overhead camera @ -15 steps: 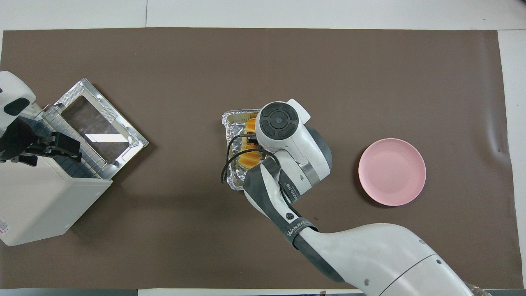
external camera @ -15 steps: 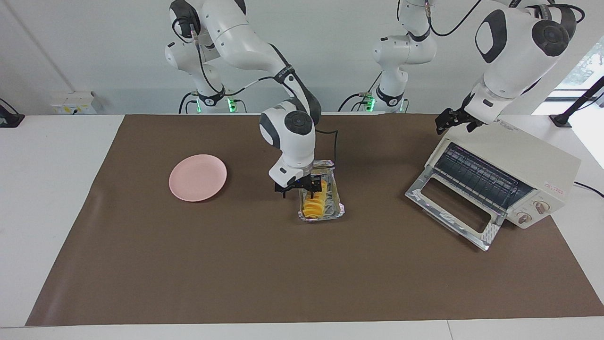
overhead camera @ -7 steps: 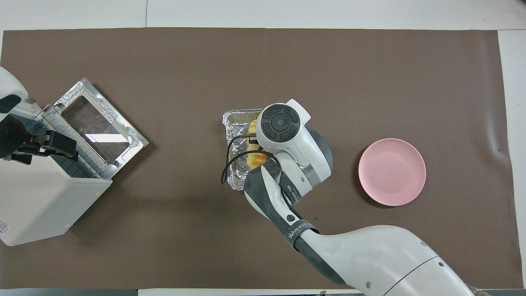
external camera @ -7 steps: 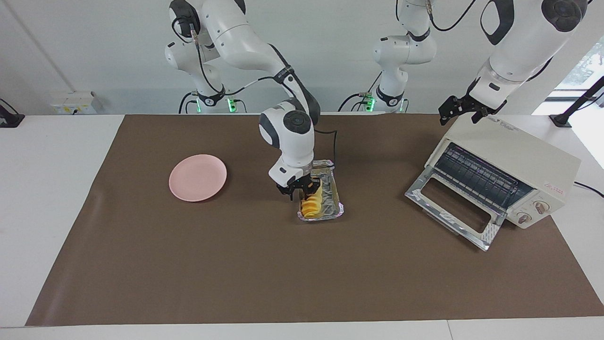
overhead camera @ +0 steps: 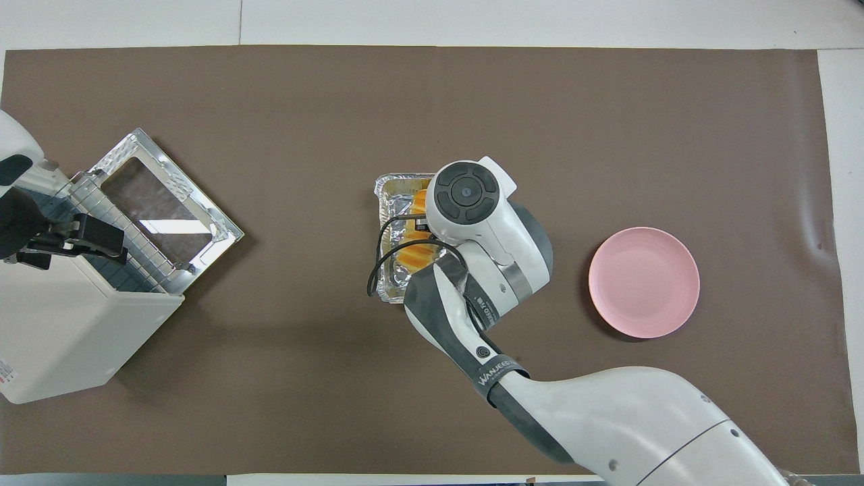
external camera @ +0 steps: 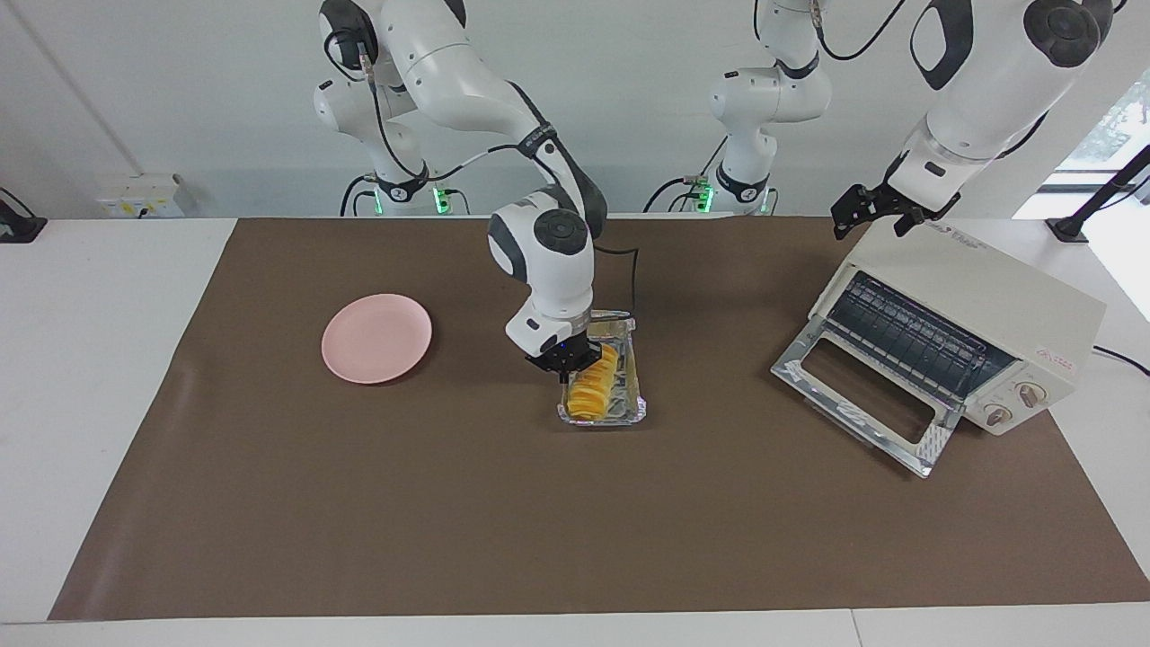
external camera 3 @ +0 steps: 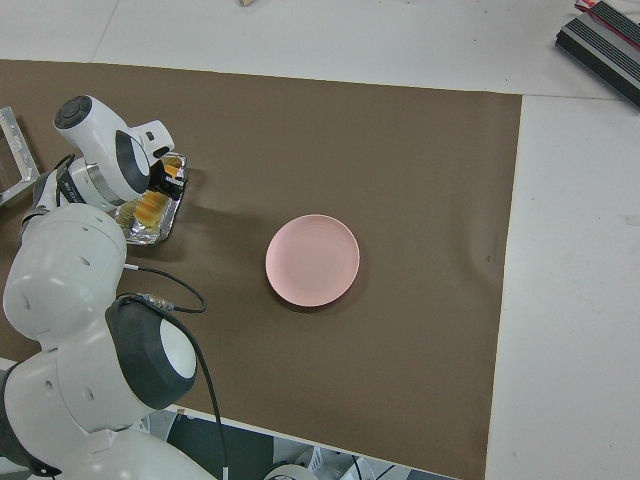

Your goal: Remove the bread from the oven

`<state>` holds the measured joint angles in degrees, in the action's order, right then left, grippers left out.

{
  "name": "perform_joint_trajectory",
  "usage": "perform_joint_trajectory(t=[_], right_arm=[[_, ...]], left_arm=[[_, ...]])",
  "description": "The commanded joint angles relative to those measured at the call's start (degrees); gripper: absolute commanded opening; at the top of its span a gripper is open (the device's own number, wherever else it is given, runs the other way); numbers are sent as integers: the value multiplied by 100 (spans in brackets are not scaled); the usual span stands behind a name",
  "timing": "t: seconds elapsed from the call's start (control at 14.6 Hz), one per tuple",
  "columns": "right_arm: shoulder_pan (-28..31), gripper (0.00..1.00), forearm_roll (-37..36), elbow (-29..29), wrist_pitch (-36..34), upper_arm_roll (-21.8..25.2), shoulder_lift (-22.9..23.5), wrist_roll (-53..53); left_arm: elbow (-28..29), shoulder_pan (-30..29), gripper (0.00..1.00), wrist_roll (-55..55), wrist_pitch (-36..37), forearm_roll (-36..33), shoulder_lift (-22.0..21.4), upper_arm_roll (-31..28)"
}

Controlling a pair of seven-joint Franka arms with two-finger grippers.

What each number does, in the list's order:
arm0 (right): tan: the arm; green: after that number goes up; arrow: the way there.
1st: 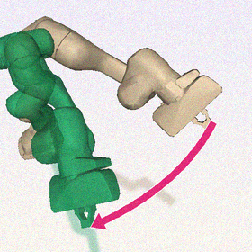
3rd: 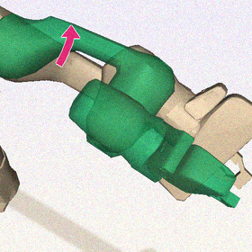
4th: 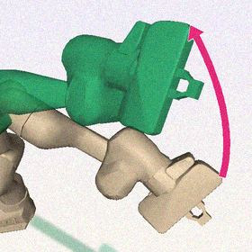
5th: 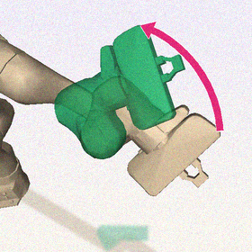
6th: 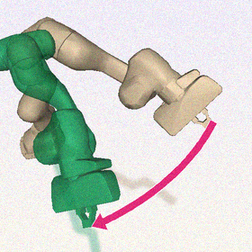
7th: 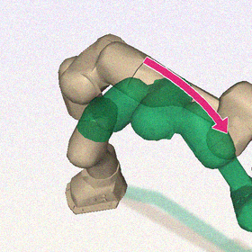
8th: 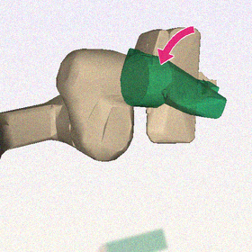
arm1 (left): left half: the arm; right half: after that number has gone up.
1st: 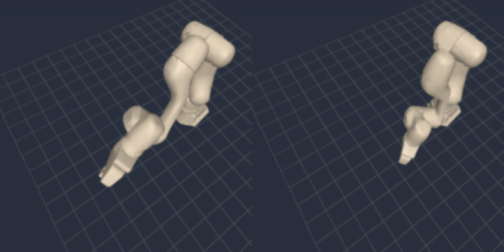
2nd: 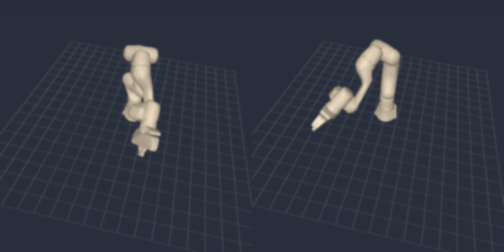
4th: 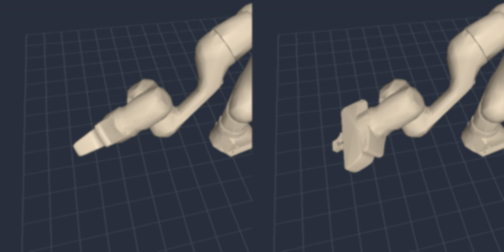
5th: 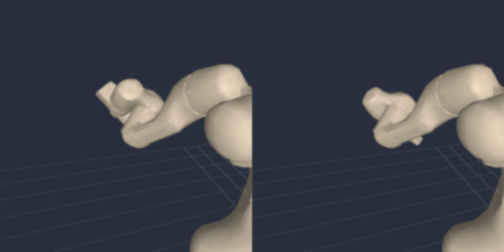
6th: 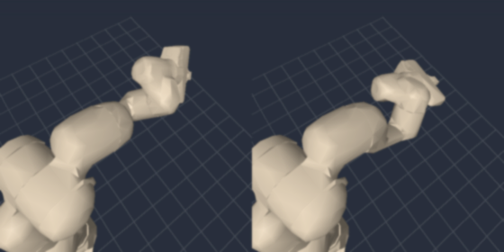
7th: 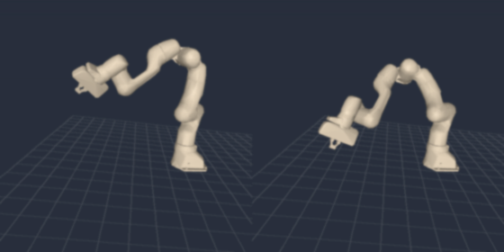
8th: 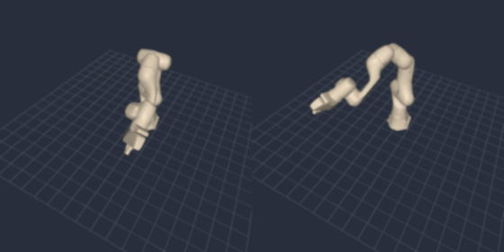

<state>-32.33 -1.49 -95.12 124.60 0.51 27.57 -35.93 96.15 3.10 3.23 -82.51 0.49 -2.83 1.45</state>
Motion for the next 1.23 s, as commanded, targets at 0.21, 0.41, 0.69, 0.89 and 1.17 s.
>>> perform_joint_trajectory(t=[0.21,0.41,0.69,0.89,1.17], right_arm=[[1060,0,437,1100,-1200,-69,3,1225],[1746,0,474,1092,-1044,-60,55,2386],[2538,0,378,1249,-850,-51,546,3179],[2863,0,307,1302,-578,-51,810,3513],[2996,0,316,1382,-366,-42,952,3865]], left_arm=[[18,-116,100,-33,-64,-40,-86,48],[18,-116,100,-33,-64,-40,-86,48],[18,-116,100,-33,-64,-40,-86,48],[18,-116,100,-33,-64,-40,-86,48],[18,-116,100,-33,-64,-40,-86,48]])
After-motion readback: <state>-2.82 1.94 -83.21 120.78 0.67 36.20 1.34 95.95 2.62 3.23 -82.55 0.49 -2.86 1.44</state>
